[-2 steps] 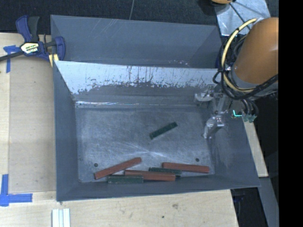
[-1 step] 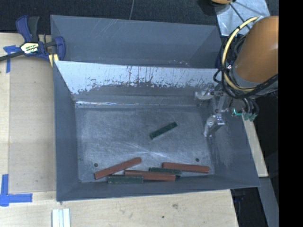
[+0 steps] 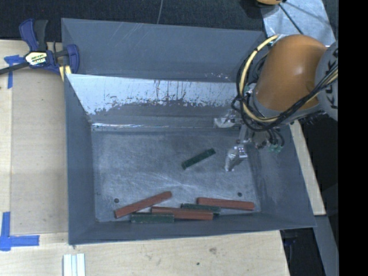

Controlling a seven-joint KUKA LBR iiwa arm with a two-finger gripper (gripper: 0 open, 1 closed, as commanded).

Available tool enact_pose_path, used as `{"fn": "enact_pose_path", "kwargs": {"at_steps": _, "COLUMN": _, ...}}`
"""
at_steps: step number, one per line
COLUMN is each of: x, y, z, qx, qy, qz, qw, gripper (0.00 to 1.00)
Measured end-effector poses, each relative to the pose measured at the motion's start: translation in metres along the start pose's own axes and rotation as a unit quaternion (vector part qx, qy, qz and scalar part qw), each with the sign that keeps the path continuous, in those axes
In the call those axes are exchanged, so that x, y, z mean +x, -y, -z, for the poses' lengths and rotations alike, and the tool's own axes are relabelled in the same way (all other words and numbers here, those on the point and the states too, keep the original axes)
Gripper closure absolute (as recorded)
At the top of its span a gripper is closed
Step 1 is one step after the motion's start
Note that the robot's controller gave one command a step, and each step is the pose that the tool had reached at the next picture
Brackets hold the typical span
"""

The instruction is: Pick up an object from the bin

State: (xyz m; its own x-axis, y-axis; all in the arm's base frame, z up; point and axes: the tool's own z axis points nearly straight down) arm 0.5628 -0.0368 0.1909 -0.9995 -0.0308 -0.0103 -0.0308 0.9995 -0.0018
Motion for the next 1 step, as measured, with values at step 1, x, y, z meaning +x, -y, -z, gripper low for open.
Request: {"fn": "enact_pose_path", "kwargs": {"at_steps": 1, "x": 0.0032, "y": 0.0120, "z": -0.0692, "qx": -0.001, "qy": -0.0014, "qz": 0.009, "qw": 1.0000, "gripper": 0.00}}
